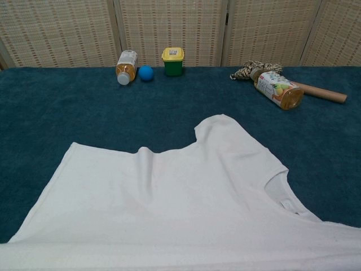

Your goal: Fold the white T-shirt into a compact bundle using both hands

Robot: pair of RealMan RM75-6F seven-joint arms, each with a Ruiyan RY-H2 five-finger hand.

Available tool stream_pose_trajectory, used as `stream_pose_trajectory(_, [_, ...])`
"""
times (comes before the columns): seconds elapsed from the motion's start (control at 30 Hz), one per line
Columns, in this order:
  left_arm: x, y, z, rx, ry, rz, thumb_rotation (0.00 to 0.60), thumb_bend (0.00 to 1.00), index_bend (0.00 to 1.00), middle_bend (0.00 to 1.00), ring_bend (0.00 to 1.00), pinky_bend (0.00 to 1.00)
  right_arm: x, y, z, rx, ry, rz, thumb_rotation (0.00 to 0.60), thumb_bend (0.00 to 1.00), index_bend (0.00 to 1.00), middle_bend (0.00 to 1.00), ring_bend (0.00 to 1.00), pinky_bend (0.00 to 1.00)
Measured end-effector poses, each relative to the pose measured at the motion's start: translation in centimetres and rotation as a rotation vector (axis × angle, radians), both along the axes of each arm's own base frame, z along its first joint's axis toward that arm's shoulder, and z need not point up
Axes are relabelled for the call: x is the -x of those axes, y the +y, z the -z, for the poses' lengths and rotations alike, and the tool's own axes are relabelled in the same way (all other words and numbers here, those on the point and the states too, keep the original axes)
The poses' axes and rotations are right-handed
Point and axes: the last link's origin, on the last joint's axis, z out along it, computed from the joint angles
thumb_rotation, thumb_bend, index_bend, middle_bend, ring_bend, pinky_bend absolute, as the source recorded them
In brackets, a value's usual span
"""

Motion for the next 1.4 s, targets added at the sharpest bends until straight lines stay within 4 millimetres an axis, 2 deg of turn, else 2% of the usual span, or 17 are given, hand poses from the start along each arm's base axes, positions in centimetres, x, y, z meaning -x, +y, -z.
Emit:
stream_pose_trajectory(0.13, [-0.2, 1.8, 0.4, -0.011, 0.029, 0.039, 0.600, 0.58, 0.65, 0.98, 0.88, 0.98, -0.2, -0.7, 0.6, 0.033, -0.004, 0.003, 0.600, 0.58, 0.82, 0.98, 1.00, 1.00])
stream_pose_trajectory(0.43, [-1.4, 7.9, 1.6, -0.041, 0.087, 0.133, 0.600, 0.58, 0.65, 0.98, 0.88, 0.98, -0.9, -2.9, 2.6, 0.088, 0.010, 0.004, 0.600, 0.58, 0.82, 0.98, 1.00, 1.00])
stream_pose_trajectory(0.67, [-3.0, 12.5, 3.7, -0.024, 0.132, 0.200, 0.600, 0.58, 0.65, 0.98, 0.88, 0.98, -1.7, -4.9, 3.7, 0.154, 0.014, -0.004, 0.600, 0.60, 0.82, 0.98, 1.00, 1.00])
stream_pose_trajectory(0.97, [-4.7, 17.4, 6.7, -0.001, 0.191, 0.242, 0.600, 0.58, 0.65, 0.98, 0.88, 0.98, -2.4, -7.7, 5.2, 0.217, 0.020, 0.010, 0.600, 0.61, 0.82, 0.98, 1.00, 1.00])
stream_pose_trajectory(1.17, [-5.1, 20.0, 8.3, 0.009, 0.224, 0.229, 0.600, 0.58, 0.65, 0.98, 0.88, 0.98, -3.0, -8.9, 6.1, 0.225, 0.022, 0.015, 0.600, 0.61, 0.82, 0.98, 1.00, 1.00])
stream_pose_trajectory(1.4, [-5.3, 22.1, 9.5, 0.013, 0.251, 0.202, 0.600, 0.58, 0.64, 0.98, 0.88, 0.98, -3.6, -10.2, 7.3, 0.234, 0.036, 0.012, 0.600, 0.61, 0.82, 0.98, 1.00, 1.00])
